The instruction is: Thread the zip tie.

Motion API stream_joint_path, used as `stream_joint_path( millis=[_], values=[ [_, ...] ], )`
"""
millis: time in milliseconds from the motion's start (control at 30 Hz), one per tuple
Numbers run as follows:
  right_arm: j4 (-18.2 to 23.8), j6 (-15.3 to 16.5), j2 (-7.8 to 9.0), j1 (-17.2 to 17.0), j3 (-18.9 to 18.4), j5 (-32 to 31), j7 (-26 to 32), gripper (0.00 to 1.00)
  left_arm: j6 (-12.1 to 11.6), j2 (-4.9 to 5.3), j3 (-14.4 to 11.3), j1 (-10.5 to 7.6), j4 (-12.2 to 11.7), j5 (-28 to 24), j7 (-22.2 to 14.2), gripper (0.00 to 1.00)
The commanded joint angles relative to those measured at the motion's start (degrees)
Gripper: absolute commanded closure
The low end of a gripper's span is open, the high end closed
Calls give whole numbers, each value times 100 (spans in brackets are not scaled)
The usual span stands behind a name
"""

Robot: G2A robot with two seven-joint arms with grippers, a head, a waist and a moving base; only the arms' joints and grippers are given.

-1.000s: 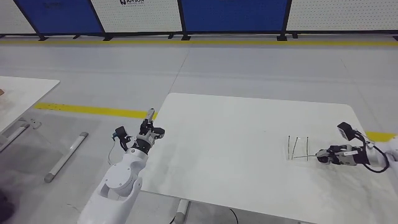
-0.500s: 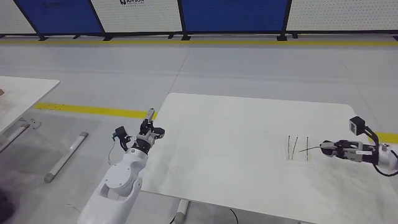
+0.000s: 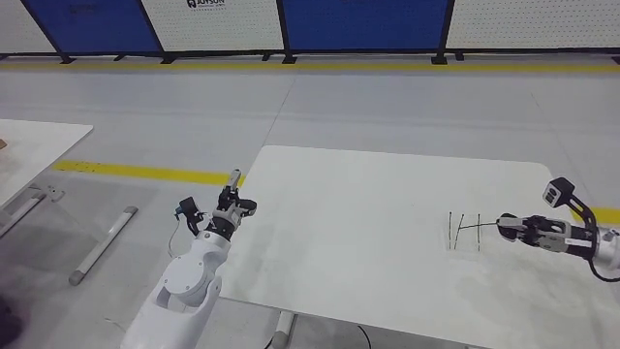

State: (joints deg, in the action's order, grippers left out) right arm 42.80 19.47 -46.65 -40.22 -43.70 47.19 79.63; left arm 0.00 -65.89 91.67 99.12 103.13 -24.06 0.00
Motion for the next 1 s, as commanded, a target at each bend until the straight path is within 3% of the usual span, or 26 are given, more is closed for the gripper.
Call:
stream_joint_path(
  millis=[0,133,267,400,533,600,967],
  values=[
    [111,-24,-9,-86,1,-29,-175,100,0,0,0,0,0,0,0,0],
    [524,-34,-17,-381,-188,302,-536,100,5,-10,39,-82,38,-72,-16,0],
    [1092,-13,-32,-601,-308,374,-845,100,-25,-21,-68,-13,398,151,-105,0],
    [1608,-36,-48,-732,-395,290,-1033,100,6,-36,-359,71,745,477,-262,0],
    [2040,-190,-79,-804,-350,-91,-1093,100,89,-78,-726,-25,836,719,-95,0],
    [2125,-356,-85,-776,-333,-402,-1130,100,77,-99,-870,-114,804,796,-8,0],
    [2140,-383,-89,-808,-333,-414,-1206,100,74,-100,-871,-118,797,796,-7,0]
  ],
)
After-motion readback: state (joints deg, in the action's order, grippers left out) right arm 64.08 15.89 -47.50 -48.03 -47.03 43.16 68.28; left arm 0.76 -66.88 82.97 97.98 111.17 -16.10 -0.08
